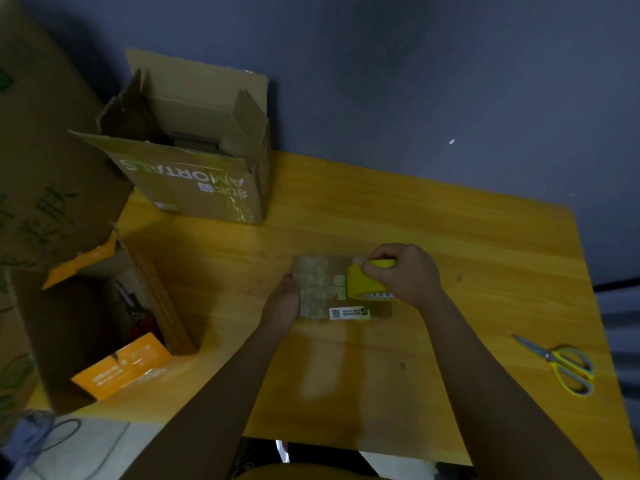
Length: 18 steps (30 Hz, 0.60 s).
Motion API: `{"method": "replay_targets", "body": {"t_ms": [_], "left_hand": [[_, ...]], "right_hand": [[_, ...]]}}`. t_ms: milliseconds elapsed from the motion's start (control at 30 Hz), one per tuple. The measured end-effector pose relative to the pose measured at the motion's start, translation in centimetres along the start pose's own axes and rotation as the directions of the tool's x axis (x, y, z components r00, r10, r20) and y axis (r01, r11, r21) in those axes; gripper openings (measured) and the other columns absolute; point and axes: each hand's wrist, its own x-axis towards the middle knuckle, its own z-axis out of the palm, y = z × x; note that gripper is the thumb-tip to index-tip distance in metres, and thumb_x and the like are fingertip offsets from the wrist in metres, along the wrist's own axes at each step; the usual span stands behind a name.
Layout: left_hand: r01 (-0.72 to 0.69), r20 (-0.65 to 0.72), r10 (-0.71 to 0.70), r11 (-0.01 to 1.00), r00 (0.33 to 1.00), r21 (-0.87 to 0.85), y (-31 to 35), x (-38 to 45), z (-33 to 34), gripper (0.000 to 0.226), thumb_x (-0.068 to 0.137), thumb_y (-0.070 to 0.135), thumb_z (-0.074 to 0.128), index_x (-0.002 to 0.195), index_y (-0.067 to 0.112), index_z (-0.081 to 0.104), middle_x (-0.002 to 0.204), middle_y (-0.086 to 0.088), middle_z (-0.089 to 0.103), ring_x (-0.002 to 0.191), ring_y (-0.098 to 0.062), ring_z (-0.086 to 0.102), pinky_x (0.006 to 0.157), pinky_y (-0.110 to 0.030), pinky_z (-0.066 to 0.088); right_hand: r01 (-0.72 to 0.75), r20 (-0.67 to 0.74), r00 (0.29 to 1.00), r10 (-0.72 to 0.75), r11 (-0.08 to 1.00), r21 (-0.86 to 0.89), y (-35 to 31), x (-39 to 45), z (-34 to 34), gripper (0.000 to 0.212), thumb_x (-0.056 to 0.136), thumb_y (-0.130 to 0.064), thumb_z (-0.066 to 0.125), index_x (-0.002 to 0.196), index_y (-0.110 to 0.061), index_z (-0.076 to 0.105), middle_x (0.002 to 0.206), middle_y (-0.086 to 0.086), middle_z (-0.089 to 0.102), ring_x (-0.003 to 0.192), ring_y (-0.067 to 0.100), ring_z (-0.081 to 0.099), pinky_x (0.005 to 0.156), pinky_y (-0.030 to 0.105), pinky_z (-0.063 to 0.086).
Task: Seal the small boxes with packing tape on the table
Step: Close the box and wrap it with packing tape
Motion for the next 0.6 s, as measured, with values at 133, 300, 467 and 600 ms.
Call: {"method": "replay_targets", "body": {"t_ms": [133,300,467,600], "left_hand": [[0.048,0.116,-0.024,0.979,0.993,-0.201,1.3,-0.4,0.1,0.041,0.107,0.022,0.024,0.142,0.004,0.037,0.14,-0.019,0.045,0.118,-0.037,0.052,0.072,-0.029,0.053],[-0.261,0.288,0.194,0.941,0.938,0.216,0.4,0.0,-1.9,0.095,0.09,0.006,0.063,0.152,0.016,-0.009,0.157,-0.001,0.007,0.146,-0.025,0.014,0.103,-0.032,0.041],[-0.506,0.384,0.339,0.451,0.859,0.735,0.8,1.5,-2.2,0.114,0.079,0.045,0.074,0.152,0.018,-0.008,0.158,-0.004,-0.023,0.146,-0.026,-0.018,0.117,-0.043,0.009],[-0.463,0.38,0.266,0.459,0.886,0.758,1.1,2.5,-2.3,0.115,0.078,0.046,0.074,0.152,0.018,-0.009,0.157,-0.004,-0.026,0.147,-0.024,-0.01,0.118,-0.041,0.016]], "right_hand": [[-0.019,0.011,1.0,0.019,1.0,-0.007,-0.2,0.0,0.1,0.028,0.086,-0.05,0.067,0.093,-0.024,0.074,0.093,-0.005,0.071,0.066,0.008,0.056,0.063,0.026,0.04],[-0.02,0.036,0.999,0.02,1.0,0.004,0.2,-0.1,-0.3,0.03,0.086,-0.051,0.065,0.098,-0.024,0.073,0.095,-0.011,0.067,0.063,-0.001,0.049,0.06,0.019,0.034],[-0.01,0.053,0.999,0.011,1.0,-0.009,0.3,0.0,-0.2,0.033,0.087,-0.054,0.063,0.1,-0.025,0.072,0.1,-0.01,0.068,0.061,-0.003,0.044,0.063,0.02,0.032],[-0.025,0.084,0.996,0.028,0.999,-0.027,0.3,0.0,-0.5,0.044,0.086,-0.057,0.062,0.11,-0.021,0.07,0.122,-0.006,0.065,0.093,0.012,0.061,0.072,0.025,0.036]]}}
